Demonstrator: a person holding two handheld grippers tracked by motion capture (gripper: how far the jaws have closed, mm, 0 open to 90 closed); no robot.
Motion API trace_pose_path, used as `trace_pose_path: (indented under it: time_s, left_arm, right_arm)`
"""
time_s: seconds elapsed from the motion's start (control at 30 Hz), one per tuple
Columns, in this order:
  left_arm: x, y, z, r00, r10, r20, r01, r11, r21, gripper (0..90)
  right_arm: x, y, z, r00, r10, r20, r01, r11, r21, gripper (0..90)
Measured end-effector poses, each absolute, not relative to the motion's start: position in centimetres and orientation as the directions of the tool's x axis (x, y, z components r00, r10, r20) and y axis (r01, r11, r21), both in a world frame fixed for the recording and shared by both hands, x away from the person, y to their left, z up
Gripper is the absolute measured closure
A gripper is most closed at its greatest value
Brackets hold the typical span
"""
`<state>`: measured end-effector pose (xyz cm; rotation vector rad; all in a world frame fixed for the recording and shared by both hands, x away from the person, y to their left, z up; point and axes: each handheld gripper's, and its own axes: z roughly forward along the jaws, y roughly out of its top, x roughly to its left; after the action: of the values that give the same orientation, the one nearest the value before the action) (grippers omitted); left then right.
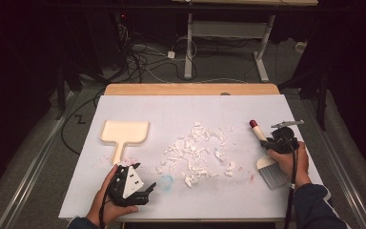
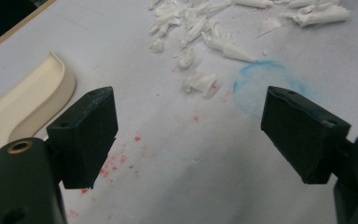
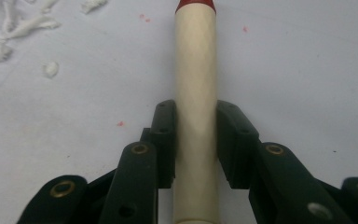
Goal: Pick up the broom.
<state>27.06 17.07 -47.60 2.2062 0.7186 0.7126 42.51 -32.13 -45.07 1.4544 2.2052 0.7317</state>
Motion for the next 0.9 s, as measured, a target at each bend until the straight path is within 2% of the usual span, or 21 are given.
trace_pose_path:
  time_s: [0.33, 0.57, 0.6, 0.63, 0.67, 0.7, 0.9]
  left_arm:
    - [27.0, 17.1, -47.4, 0.69, 0.676, 0.257, 0.291, -0.584, 0.757, 17.9]
    - [27.1, 16.5, -46.0, 0.699, 0.699, 0.152, 0.309, -0.486, 0.817, 18.9]
    - [27.3, 15.8, -45.3, 0.716, 0.692, 0.098, 0.312, -0.442, 0.841, 19.1]
    - [27.3, 15.3, -44.9, 0.722, 0.687, 0.086, 0.308, -0.43, 0.849, 19.1]
    - [27.3, 15.3, -44.9, 0.722, 0.687, 0.086, 0.308, -0.43, 0.849, 19.4]
    - [27.3, 14.7, -44.5, 0.73, 0.679, 0.074, 0.304, -0.42, 0.855, 20.0]
    - [27.0, 8.4, -41.7, 0.833, 0.553, 0.038, 0.217, -0.389, 0.896, 20.0]
  right_arm:
    - [38.7, -32.9, -41.4, -0.421, 0.906, -0.05, 0.569, 0.306, 0.763, 71.8]
    - [35.7, -33.1, -38.4, -0.461, 0.887, -0.023, 0.458, 0.26, 0.85, 71.9]
    - [35.2, -32.8, -37.9, -0.47, 0.883, -0.021, 0.442, 0.256, 0.86, 71.9]
    - [34.8, -32.5, -37.4, -0.477, 0.878, -0.033, 0.423, 0.262, 0.868, 71.9]
    - [34.8, -32.5, -37.4, -0.477, 0.878, -0.033, 0.423, 0.262, 0.868, 71.9]
    - [34.1, -31.8, -36.5, -0.493, 0.869, -0.037, 0.382, 0.255, 0.888, 71.9]
    - [32.5, -29.2, -35.2, -0.528, 0.848, -0.053, 0.305, 0.248, 0.92, 71.9]
